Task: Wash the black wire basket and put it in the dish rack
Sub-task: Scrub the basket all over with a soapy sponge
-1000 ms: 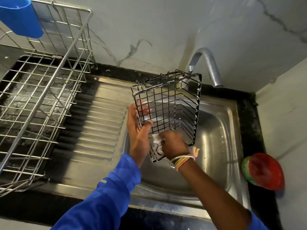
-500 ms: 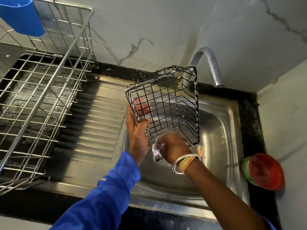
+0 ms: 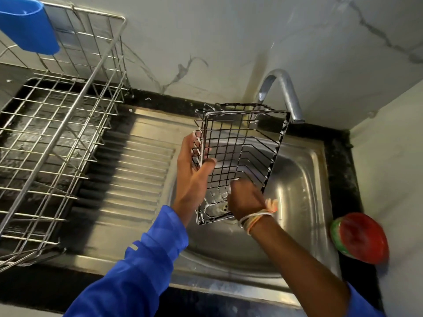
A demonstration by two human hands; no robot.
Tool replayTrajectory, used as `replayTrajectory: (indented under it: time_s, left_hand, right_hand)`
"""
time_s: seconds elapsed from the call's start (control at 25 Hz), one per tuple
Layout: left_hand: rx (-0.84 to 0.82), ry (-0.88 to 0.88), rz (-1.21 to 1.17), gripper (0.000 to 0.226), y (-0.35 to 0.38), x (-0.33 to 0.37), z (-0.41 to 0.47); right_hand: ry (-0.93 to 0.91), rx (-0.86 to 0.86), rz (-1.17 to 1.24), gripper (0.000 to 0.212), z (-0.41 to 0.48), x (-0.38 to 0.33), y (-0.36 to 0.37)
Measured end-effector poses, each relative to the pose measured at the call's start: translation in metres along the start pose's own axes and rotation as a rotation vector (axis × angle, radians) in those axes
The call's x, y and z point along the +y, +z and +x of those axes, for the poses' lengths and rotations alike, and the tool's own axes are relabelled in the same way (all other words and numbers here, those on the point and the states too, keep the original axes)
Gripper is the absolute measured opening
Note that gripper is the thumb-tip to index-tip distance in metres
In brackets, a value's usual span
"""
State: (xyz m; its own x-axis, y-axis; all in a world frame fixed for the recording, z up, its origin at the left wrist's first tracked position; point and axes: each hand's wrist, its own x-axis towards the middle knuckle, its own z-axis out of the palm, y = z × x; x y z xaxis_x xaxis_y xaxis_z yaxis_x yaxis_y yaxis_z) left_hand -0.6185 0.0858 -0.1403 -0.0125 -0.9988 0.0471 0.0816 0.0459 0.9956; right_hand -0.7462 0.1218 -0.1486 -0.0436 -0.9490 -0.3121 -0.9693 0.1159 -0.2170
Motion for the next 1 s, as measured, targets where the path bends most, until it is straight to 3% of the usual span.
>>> replayTrajectory:
  time_s: [0.12,0.24,0.36,0.6,0.76,1.0]
  left_hand:
    - [0.000,0.045,0.076,0.050,0.006,0.008,0.000]
    - [-0.017,0.042,0.119,0.046,0.000,0.009,0.003]
    - [-0.004,0.038,0.124,0.043,-0.001,0.009,0.002]
    - [0.033,0.040,0.110,0.040,0.001,0.009,-0.001]
    - [0.030,0.051,0.144,0.042,-0.003,0.010,0.000]
    - [0.029,0.067,0.110,0.038,0.005,0.016,-0.005]
  right_hand:
    - [-0.041,0.097,0.061,0.019,-0.001,0.005,0.023]
    - [-0.207,0.103,0.071,0.025,-0.006,0.004,0.026]
    - [-0.261,0.099,0.113,0.025,-0.002,0.006,0.024]
    - [-0.148,-0.039,-0.151,0.018,-0.013,0.010,0.006]
    - [-0.069,-0.087,-0.242,0.030,-0.020,0.001,0.011]
    - [-0.139,0.024,-0.047,0.029,-0.006,0.008,0.019]
